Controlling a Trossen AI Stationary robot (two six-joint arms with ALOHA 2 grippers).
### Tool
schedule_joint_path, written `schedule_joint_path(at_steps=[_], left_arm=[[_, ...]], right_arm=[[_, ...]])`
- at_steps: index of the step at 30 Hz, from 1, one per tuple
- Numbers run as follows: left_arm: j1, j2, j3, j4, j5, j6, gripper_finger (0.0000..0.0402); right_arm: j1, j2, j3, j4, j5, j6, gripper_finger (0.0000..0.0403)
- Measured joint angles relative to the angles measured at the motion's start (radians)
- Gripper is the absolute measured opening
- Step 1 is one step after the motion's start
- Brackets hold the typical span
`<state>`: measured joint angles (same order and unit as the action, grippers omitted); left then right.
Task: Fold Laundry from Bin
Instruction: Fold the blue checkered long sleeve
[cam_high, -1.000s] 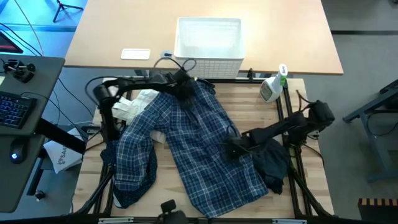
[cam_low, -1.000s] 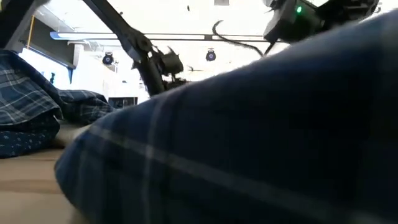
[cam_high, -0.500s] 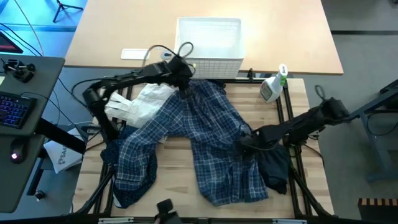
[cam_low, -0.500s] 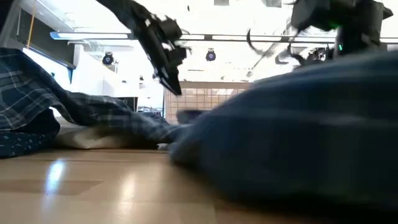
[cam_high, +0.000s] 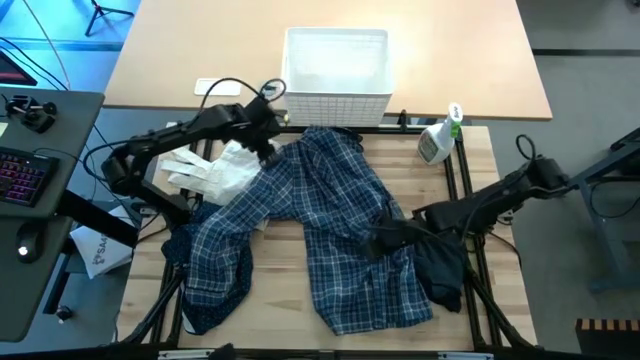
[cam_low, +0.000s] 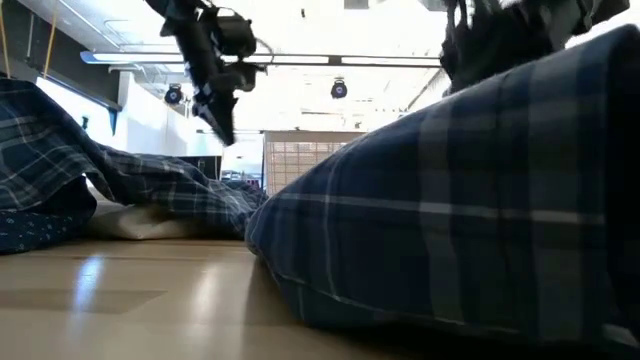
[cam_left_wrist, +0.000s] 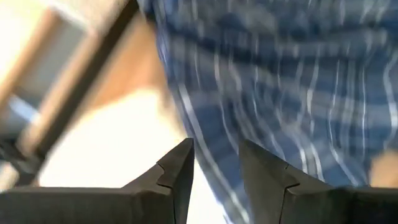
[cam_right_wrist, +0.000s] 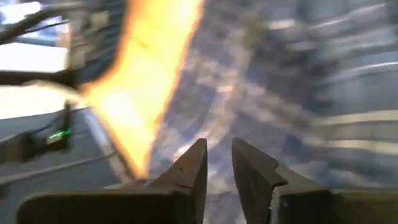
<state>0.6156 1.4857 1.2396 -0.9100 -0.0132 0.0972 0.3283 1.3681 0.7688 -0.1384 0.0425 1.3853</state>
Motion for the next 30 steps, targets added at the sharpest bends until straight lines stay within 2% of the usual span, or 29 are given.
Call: schedule_joint_path(at_steps=[3,6,10,14,16,19,25,30], left_arm=[[0.0,0.0,-0.016,-0.114,0.04,-0.015,0.0129],[-0.008,-0.026,-0.01,-0.236,0.057,-0.017,0.0139],[-0.063,-0.152,-0.003,-0.341,0.092,-0.099,0.0142],[-0.201,-0.308,-0.003,-0.428,0.148,-0.269,0.0138],[-0.298,-0.372,-0.003,-0.46,0.171,-0.415,0.0133],[-0.489,-0.45,-0.03,-0.467,0.188,-0.719,0.0124],[-0.911,-0.503,-0.123,-0.461,0.234,-1.331,0.0115],[-1.176,-0.479,-0.181,-0.43,0.396,-1.661,0.0115]], right_arm=[[0.044,0.047,0.011,0.1,0.014,0.009,0.0077],[0.075,0.093,0.071,0.053,0.058,0.0,0.0074],[0.079,0.131,0.14,-0.067,0.105,-0.021,0.0071],[0.062,0.137,0.176,-0.157,0.138,-0.089,0.0071],[0.051,0.137,0.179,-0.19,0.142,-0.144,0.0071],[0.033,0.137,0.18,-0.207,0.142,-0.259,0.0071],[-0.005,0.137,0.18,-0.231,0.144,-0.451,0.0071],[-0.01,0.137,0.18,-0.231,0.16,-0.547,0.0071]])
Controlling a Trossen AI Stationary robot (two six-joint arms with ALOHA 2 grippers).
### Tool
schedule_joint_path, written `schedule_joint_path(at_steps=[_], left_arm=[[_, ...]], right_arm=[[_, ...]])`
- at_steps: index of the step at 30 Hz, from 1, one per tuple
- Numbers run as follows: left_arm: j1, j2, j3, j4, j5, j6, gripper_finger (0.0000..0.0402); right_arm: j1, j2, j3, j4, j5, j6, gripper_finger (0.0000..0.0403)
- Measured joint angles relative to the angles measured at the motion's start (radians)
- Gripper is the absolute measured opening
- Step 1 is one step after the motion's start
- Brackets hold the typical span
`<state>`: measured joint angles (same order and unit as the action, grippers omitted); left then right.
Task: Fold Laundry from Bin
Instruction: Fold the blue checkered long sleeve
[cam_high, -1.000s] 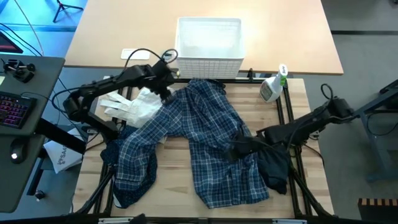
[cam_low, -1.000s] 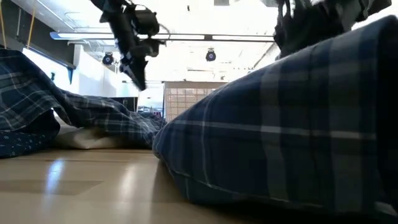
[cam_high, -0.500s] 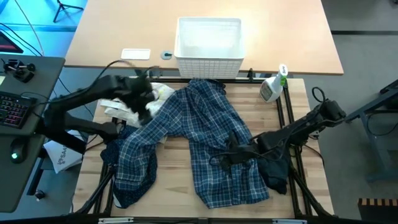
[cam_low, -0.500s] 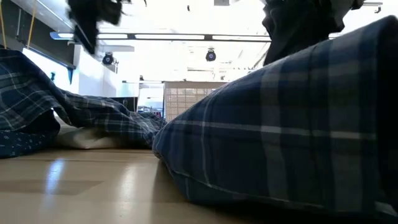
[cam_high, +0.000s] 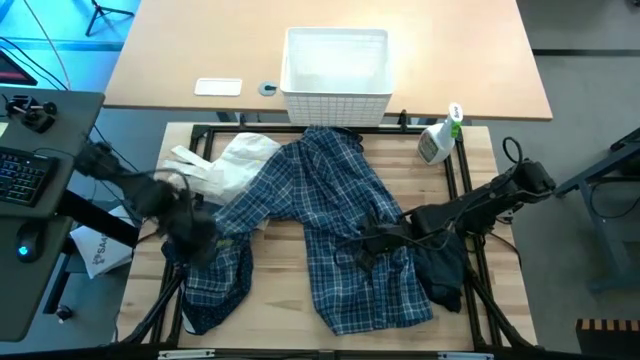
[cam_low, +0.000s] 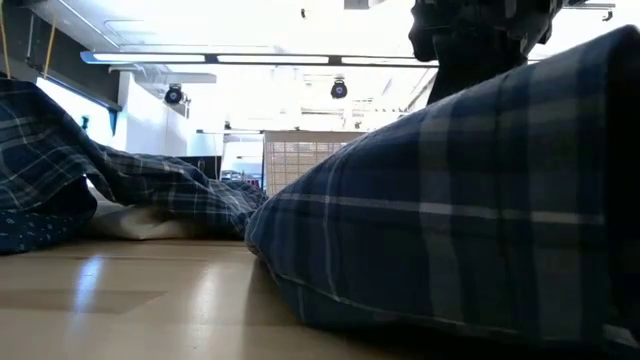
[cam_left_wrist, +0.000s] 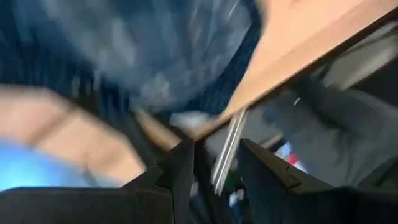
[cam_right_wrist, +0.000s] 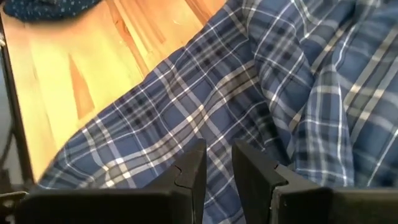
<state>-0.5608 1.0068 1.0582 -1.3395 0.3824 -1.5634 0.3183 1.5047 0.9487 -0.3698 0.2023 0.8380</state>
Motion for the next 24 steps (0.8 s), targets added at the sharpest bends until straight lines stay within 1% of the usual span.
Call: schedule_joint_path(at_steps=[2,4,6,8,10,13,15,18,20,22,24], left_arm=[[-0.073,0.014,-0.003,-0.016,0.018,-0.101,0.0115],[-0.122,0.018,-0.003,-0.033,0.018,-0.17,0.0119],[-0.15,0.024,-0.003,-0.06,-0.021,-0.21,0.0132],[-0.165,0.029,-0.007,-0.088,-0.086,-0.222,0.0154],[-0.168,0.027,-0.037,-0.102,-0.136,-0.224,0.0179],[-0.166,0.024,-0.12,-0.075,-0.175,-0.21,0.0211],[-0.166,0.024,-0.184,-0.05,-0.178,-0.18,0.0219],[-0.166,0.024,-0.255,0.012,-0.189,-0.132,0.0216],[-0.166,0.024,-0.281,0.073,-0.194,-0.093,0.0202],[-0.166,0.024,-0.286,0.122,-0.201,-0.062,0.0178],[-0.166,0.023,-0.286,0.152,-0.221,-0.05,0.0144]], right_arm=[[0.001,0.0,0.0,0.0,0.003,-0.032,0.0071],[0.002,0.0,0.0,0.0,0.003,-0.05,0.0071],[0.005,0.0,0.0,0.0,-0.002,-0.065,0.0071],[0.009,0.0,0.0,0.0,-0.01,-0.079,0.0071],[0.017,0.0,0.0,0.0,-0.012,-0.08,0.0071],[0.03,0.0,0.0,0.0,-0.015,-0.08,0.0071],[0.042,0.0,0.0,0.0,-0.015,-0.08,0.0071],[0.065,0.0,0.0,0.0,-0.015,-0.064,0.0071],[0.084,0.0,0.0,0.0,-0.015,-0.048,0.0071],[0.102,0.0,0.0,0.0,-0.015,-0.034,0.0071],[0.117,0.0,0.0,0.0,-0.015,-0.034,0.0071]])
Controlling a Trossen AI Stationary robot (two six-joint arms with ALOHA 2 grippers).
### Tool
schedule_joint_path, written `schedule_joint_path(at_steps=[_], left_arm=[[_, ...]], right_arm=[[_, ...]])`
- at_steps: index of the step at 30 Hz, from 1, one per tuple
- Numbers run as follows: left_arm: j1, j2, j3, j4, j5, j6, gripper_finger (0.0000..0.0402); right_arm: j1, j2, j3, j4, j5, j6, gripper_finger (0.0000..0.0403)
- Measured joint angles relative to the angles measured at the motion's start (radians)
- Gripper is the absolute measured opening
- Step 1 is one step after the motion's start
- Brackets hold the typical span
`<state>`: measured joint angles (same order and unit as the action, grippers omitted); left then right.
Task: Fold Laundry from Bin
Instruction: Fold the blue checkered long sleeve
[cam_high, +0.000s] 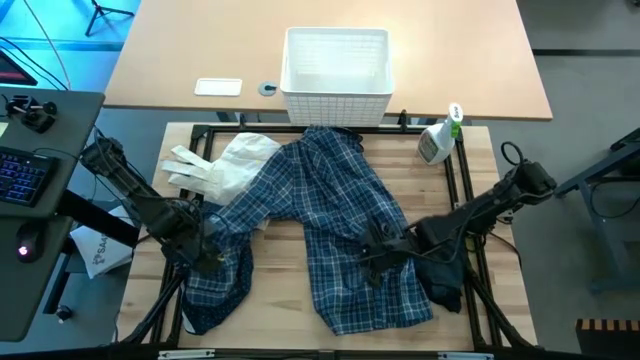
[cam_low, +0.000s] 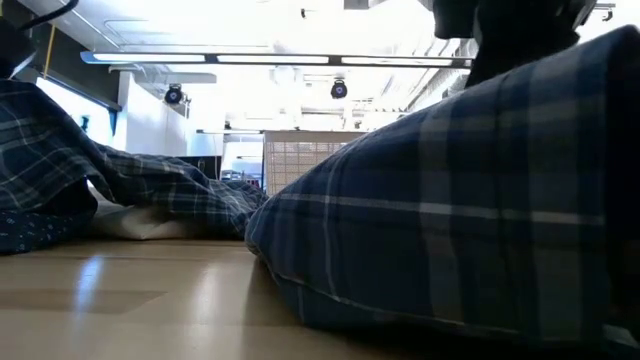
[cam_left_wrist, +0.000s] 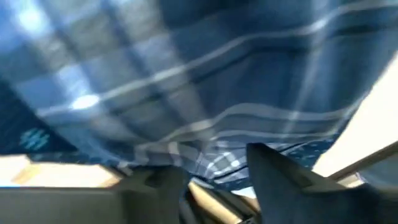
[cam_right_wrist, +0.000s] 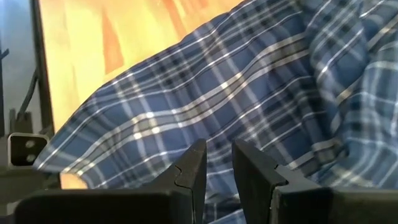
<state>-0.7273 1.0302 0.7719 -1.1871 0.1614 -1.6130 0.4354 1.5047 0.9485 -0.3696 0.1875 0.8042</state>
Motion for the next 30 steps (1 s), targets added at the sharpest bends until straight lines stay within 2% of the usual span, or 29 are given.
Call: schedule_joint_path(at_steps=[3,6,13,15,20,22,24,26,28,30], left_arm=[[0.0,0.0,0.006,0.034,-0.018,0.003,0.0077],[0.0,0.001,0.065,0.032,-0.007,-0.004,0.0015],[0.002,0.0,0.362,0.036,-0.035,0.041,0.0005],[0.02,0.006,0.454,0.038,-0.1,0.054,0.0002],[0.106,0.038,0.617,0.12,-0.374,0.206,0.0001],[0.148,0.059,0.646,0.116,-0.396,0.252,0.0001],[0.179,0.072,0.649,0.076,-0.344,0.245,0.0001],[0.186,0.087,0.648,-0.016,-0.253,0.171,0.0004],[0.177,0.103,0.645,-0.104,-0.133,0.103,0.0018],[0.153,0.109,0.615,-0.12,-0.038,0.042,0.0042]], right_arm=[[0.013,0.0,0.0,-0.002,0.015,-0.001,0.0071],[0.016,0.0,0.0,-0.015,0.018,-0.001,0.0071],[0.015,-0.017,0.0,-0.053,-0.003,0.001,0.0071],[0.015,-0.038,0.0,-0.061,0.001,0.0,0.0071],[0.011,-0.127,0.0,-0.06,0.064,-0.024,0.0071],[0.009,-0.167,0.0,-0.06,0.102,-0.027,0.0071],[0.009,-0.201,0.0,-0.06,0.15,-0.027,0.0071],[0.009,-0.227,0.0,-0.06,0.192,-0.026,0.0071],[0.009,-0.24,0.0,-0.06,0.215,-0.027,0.0071],[0.009,-0.242,0.0,-0.06,0.227,-0.027,0.0071]])
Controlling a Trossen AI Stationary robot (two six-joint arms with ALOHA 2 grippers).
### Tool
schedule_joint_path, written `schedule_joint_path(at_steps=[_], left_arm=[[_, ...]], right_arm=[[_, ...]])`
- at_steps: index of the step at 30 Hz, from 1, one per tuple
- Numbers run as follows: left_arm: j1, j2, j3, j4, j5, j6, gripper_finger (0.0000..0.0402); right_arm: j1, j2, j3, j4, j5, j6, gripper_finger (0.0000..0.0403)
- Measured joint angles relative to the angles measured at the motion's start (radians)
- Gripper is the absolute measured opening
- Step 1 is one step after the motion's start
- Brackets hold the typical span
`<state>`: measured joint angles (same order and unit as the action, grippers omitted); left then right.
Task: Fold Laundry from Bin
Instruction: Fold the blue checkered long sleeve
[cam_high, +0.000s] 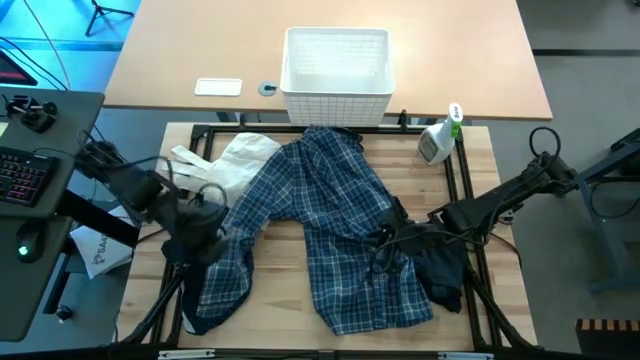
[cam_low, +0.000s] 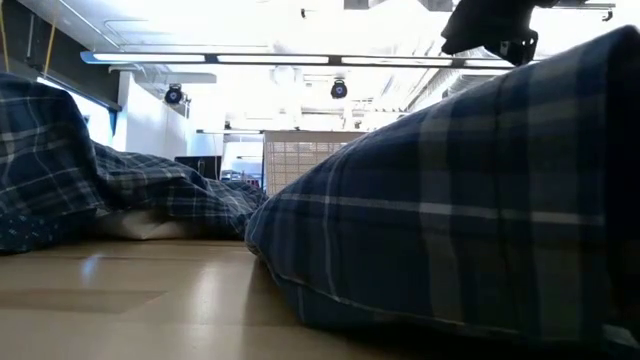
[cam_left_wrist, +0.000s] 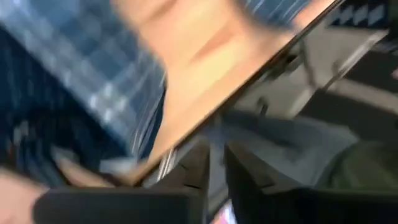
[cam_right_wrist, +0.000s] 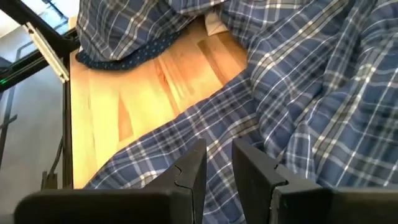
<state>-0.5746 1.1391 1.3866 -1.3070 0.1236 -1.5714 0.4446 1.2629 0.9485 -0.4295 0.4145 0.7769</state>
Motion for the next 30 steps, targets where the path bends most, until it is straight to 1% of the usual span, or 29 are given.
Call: schedule_joint_path(at_steps=[5,9,12,16,19,21,24,27,28,30], left_arm=[[-0.11,-0.011,-0.12,0.029,0.08,-0.134,0.0129],[-0.186,-0.009,-0.226,0.03,0.081,-0.202,0.0194],[-0.221,-0.008,-0.302,0.088,0.074,-0.224,0.022],[-0.235,-0.007,-0.428,0.283,0.041,-0.166,0.0225],[-0.231,-0.006,-0.519,0.426,0.002,-0.135,0.0212],[-0.218,-0.007,-0.56,0.495,-0.032,-0.13,0.0192],[-0.193,-0.007,-0.58,0.533,-0.092,-0.118,0.0133],[-0.156,-0.007,-0.58,0.59,-0.135,-0.071,0.0039],[-0.141,-0.007,-0.58,0.617,-0.146,-0.056,0.002],[-0.106,-0.007,-0.563,0.678,-0.185,-0.036,0.0014]], right_arm=[[0.0,0.0,0.0,-0.001,0.002,-0.019,0.0071],[0.0,0.0,0.0,-0.002,0.002,-0.026,0.0071],[0.0,0.0,0.0,-0.008,0.002,-0.032,0.0071],[0.0,0.001,0.0,-0.008,0.002,-0.045,0.0071],[0.0,0.001,0.0,-0.009,0.002,-0.045,0.0071],[0.0,0.001,0.0,-0.009,0.001,-0.045,0.0071],[0.0,0.001,0.0,-0.009,-0.003,-0.045,0.0071],[0.0,0.001,0.0,-0.007,-0.003,-0.045,0.0071],[0.0,0.001,0.0,-0.007,-0.004,-0.045,0.0071],[0.0,0.001,0.0,0.0,-0.004,-0.045,0.0071]])
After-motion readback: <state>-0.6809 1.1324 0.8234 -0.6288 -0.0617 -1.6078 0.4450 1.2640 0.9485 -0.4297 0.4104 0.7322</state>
